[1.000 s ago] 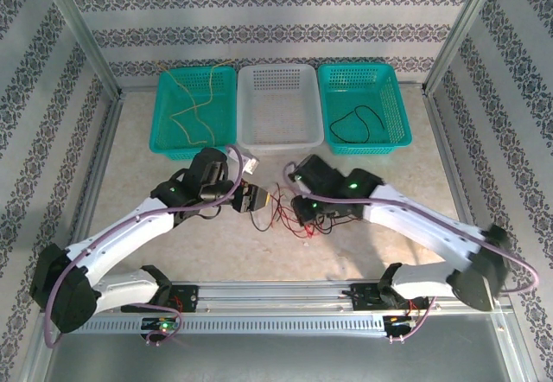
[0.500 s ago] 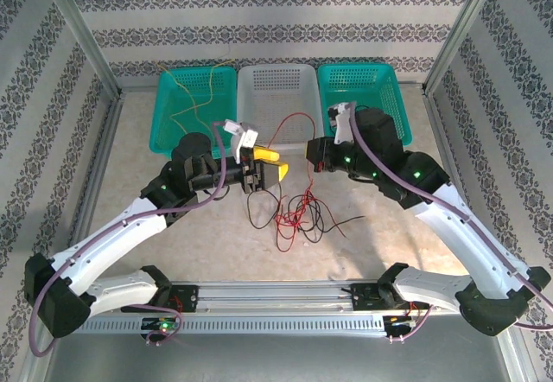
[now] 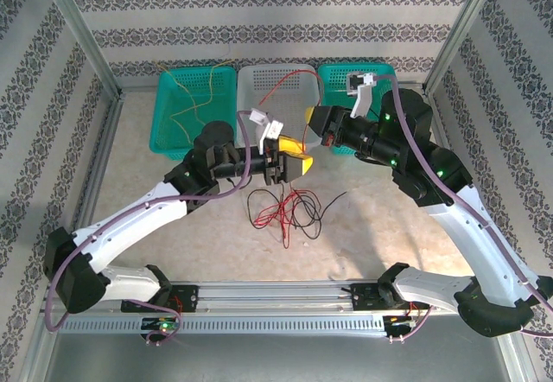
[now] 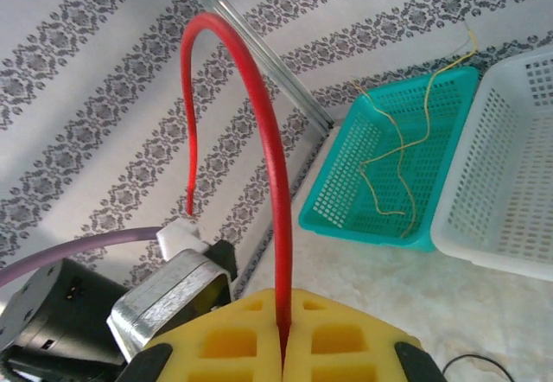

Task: Untangle the cables

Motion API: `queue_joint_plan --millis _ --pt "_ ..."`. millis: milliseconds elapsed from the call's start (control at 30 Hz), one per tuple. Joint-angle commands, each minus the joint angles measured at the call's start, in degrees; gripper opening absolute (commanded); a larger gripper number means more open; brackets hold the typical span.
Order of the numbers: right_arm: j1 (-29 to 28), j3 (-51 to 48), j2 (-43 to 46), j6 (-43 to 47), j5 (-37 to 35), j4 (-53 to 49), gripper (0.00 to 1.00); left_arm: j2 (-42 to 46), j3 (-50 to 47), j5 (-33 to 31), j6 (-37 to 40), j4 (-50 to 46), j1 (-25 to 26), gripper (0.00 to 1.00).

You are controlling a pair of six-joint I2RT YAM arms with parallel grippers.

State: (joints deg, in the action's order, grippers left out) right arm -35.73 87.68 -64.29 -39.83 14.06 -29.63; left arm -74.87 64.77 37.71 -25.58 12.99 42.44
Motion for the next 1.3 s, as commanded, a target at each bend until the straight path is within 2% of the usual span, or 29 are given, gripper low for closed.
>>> queue_joint_plan --millis 0,67,133,200,267,333,433,500,567,667,767,900,1033,1167,1267 --pt "0.6 1.4 0.5 -1.7 2.1 3.5 0.00 -1.3 3.4 1.8 0.4 5.4 0.6 0.52" --pt "0.6 1.2 0.8 -1.8 2.0 3.6 0.00 -2.1 5.0 1.6 1.5 4.8 0.6 0.37" --pt "0.7 0.8 1.2 -1.6 1.5 3.1 0.00 -2.6 6.4 0.7 2.4 3.6 0.6 0.18" --pt "1.0 0.2 1.6 -1.3 0.8 2.6 0.00 -2.4 6.8 0.0 2.4 3.6 0.6 0.06" --pt "1.5 -0.5 2.1 -1.0 0.0 1.7 0.04 -2.2 7.1 -1.0 1.6 3.3 0.6 0.00" --pt "2.0 -1.9 3.1 -0.5 -1.3 0.6 0.19 -2.0 8.2 -2.9 0.4 1.5 0.6 0.00" --pt "2.8 -6.5 5.1 -0.6 -1.8 0.6 0.49 -1.7 11.1 -6.4 -1.5 -2.3 0.3 0.00" --pt "2.9 -9.8 6.2 -0.3 -0.9 0.9 0.55 -1.4 13.4 -8.9 -3.2 -4.1 -0.1 0.00" --pt "2.2 -15.0 7.9 0.4 0.2 3.1 0.71 -1.2 15.7 -10.8 -5.6 -4.8 -0.9 0.00" --pt "-0.1 -22.5 10.6 1.2 -0.4 6.7 0.75 -1.3 18.5 -12.3 -8.7 -4.7 -1.8 0.00" --pt "-1.0 -27.4 11.0 0.2 -1.7 9.8 0.77 -2.2 20.9 -10.2 -11.2 -3.2 -2.0 0.00" --pt "1.6 -32.8 8.0 -2.5 -1.8 12.8 0.75 -3.5 24.2 -9.2 -12.5 -3.2 -2.1 0.00" --pt "3.7 -39.8 6.9 -5.8 -1.0 15.7 0.71 -4.3 29.0 -10.3 -9.6 -8.6 -2.6 0.00" --pt "6.2 -46.5 13.0 -8.4 -0.1 17.7 0.72 -4.3 31.5 -14.4 -5.4 -16.2 -3.8 0.00" --pt "8.2 -48.8 20.3 -8.2 -0.8 14.4 0.75 -4.2 30.7 -16.7 -4.6 -20.1 -6.2 0.00"
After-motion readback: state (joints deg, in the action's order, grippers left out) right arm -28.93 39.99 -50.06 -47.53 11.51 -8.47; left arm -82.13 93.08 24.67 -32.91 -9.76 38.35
